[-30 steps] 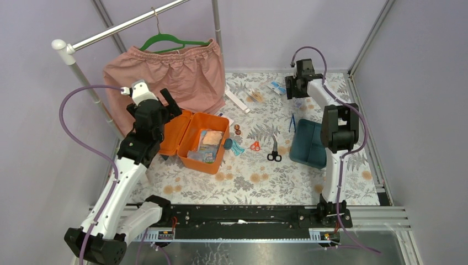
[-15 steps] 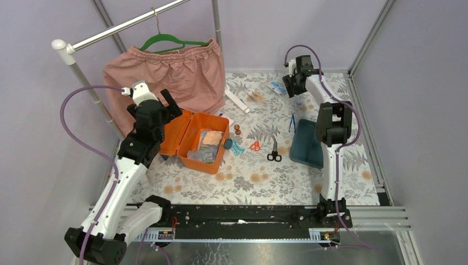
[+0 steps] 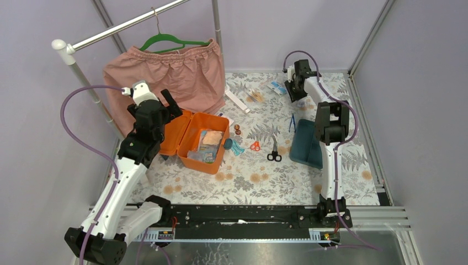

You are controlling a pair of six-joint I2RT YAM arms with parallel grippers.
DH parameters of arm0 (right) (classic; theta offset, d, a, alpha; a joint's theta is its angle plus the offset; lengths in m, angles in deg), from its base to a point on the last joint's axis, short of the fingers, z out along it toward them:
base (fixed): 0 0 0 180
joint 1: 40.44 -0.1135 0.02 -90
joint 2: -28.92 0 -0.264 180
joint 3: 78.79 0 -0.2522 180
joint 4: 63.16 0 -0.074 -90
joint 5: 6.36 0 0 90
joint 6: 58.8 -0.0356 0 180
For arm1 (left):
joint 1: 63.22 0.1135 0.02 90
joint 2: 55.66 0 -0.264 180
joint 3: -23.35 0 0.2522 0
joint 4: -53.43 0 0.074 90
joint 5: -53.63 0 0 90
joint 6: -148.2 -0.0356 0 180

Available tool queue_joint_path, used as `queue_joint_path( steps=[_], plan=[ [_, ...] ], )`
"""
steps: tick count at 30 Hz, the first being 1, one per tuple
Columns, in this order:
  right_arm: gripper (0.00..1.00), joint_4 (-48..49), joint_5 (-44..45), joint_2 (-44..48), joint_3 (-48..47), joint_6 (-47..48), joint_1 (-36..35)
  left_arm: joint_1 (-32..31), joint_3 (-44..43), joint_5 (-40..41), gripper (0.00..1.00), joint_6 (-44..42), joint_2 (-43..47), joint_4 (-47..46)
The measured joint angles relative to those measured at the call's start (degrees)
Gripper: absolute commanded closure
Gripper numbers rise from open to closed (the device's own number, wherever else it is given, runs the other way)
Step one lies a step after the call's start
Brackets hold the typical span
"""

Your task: Organize the medicine kit

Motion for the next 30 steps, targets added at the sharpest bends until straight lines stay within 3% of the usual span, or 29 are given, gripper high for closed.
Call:
queue_joint_path(
  steps=[6, 19, 26, 30],
  plan=[
    [1.00, 0.83, 0.02, 0.02, 0.13, -1.05, 0.00, 0.00, 0.00, -0.04, 0.01, -0.02, 0.00, 0.00],
    [1.00, 3.80, -3.13, 4.90, 4.44, -6.95, 0.02, 0.00, 0.00, -0.04, 0.01, -0.02, 0.00, 0.00],
    [1.00, 11.61, -12.72, 21.51, 18.84, -18.18, -1.11, 0.00, 0.00, -0.04, 0.01, -0.02, 0.00, 0.00],
    [1.00, 18.03, -15.54, 31.32, 26.47, -24.24, -6.38, 0.00, 0.00, -0.04, 0.01, -0.02, 0.00, 0.00]
  ],
)
